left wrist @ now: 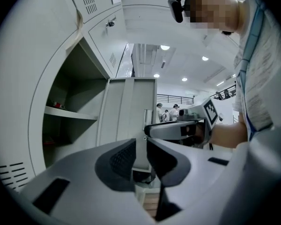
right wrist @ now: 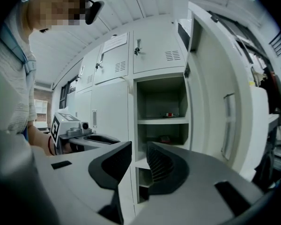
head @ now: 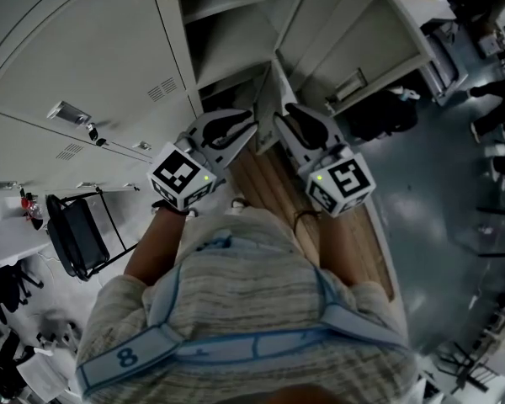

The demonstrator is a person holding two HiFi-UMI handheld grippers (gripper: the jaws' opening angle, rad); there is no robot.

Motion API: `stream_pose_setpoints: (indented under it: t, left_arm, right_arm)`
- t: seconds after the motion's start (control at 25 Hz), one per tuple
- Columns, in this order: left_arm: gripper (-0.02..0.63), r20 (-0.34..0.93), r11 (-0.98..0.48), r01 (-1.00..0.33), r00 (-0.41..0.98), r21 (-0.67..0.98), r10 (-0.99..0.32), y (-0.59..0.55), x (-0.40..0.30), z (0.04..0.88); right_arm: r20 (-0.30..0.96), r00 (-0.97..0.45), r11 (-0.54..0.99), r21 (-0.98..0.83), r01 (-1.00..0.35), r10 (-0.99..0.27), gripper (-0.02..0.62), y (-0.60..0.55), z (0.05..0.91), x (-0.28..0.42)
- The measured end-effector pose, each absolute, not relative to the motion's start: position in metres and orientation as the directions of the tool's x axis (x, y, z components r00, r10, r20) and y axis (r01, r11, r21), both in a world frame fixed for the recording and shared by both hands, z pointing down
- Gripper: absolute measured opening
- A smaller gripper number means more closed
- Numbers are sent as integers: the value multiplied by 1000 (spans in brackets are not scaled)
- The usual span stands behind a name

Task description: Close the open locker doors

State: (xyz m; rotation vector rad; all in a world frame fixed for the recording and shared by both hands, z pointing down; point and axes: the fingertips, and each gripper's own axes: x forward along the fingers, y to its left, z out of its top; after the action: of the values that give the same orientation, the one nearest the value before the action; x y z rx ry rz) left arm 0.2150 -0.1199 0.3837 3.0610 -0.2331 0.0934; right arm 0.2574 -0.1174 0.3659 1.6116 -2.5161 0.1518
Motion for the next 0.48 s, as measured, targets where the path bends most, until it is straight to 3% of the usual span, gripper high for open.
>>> stream_pose_setpoints:
  t: [0.48]
  left_arm:
    - [63,88,-996,-72,994,47,-68,-94,281,385]
  right_arm:
    - [190,-378,384,-8,-924,-906,78,-73,362,342]
